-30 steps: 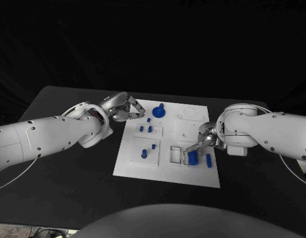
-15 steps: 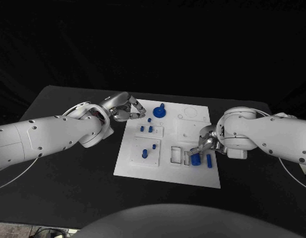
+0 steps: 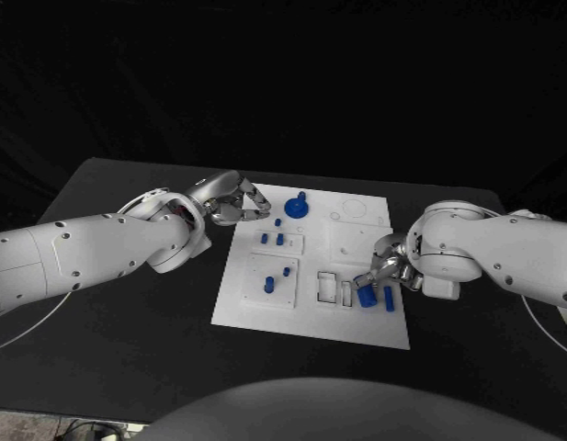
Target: Assemble the parts on the task board
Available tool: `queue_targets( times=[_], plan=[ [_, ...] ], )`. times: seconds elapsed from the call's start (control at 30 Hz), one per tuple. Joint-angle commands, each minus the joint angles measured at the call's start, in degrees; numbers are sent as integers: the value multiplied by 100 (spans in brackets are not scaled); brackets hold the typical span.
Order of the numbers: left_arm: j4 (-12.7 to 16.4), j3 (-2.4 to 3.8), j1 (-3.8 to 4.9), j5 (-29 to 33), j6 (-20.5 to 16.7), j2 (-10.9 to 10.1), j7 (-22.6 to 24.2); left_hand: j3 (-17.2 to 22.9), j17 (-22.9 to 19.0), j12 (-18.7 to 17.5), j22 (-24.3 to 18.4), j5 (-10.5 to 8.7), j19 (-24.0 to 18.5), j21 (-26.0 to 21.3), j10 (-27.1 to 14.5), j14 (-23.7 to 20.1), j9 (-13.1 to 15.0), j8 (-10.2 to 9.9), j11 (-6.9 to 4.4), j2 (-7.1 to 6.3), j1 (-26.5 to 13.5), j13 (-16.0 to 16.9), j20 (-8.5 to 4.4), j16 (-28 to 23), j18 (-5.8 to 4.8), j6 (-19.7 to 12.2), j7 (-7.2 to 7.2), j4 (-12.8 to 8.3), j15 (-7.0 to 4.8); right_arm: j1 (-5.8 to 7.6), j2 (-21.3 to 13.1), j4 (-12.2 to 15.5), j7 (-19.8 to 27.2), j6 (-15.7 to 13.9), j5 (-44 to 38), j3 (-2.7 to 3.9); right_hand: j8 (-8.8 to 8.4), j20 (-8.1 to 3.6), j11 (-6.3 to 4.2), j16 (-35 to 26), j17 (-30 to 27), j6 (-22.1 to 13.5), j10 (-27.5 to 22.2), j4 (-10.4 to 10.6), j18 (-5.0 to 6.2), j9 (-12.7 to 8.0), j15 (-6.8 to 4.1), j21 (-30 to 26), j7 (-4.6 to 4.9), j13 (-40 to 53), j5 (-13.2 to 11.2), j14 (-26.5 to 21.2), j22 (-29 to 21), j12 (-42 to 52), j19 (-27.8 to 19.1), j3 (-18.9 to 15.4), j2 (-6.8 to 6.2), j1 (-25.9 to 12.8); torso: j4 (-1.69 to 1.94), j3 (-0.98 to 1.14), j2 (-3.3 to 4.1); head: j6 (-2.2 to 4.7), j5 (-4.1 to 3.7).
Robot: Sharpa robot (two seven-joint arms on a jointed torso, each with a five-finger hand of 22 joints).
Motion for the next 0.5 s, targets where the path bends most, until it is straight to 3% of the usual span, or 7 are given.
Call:
queue_targets(
  times=[0.03, 0.3, 0.5],
  plan=[
    [10, 3, -6, 14, 75, 4, -25, 23, 3, 34, 966, 19, -15, -11, 28, -30, 6, 39, 3, -7, 41, -7, 38, 0, 49, 34, -11, 2, -3, 11, -75, 100, 41, -254, 353, -7, 65, -7, -49, 20, 1509, 25, 615, -199, 68, 121, -50, -45, -112, 1508, 56, 597, 957, 21, -50, 247, 16, 61, -1, 0, -1, 1, 22],
    [-6, 3, -8, 12, 92, 6, -45, 23, 3, 34, 966, 19, -15, -11, 28, -30, 6, 39, 3, -7, 41, -7, 38, 0, 49, 34, -11, 2, -3, 236, -210, 374, 48, -428, 703, -3, 107, -20, -53, 20, 1509, -31, 615, -196, 80, 261, -59, -107, -111, 1508, -4, 597, 937, 21, -89, 337, 10, -50, -3, -4, -4, 1, 13],
    [-12, 2, -12, 5, 106, 20, -51, 27, 3, 35, 965, 22, -17, -14, 31, -31, 6, 37, 7, -7, 38, -9, 41, 2, 50, 32, -9, 1, 1, 291, -125, 436, 46, -362, 859, -3, 135, -17, -44, 20, 1509, -73, 615, -47, 96, 400, -52, -189, -101, 1508, -159, 597, 913, 21, -145, 402, 72, -328, 5, -2, -2, 1, -6]
  ],
)
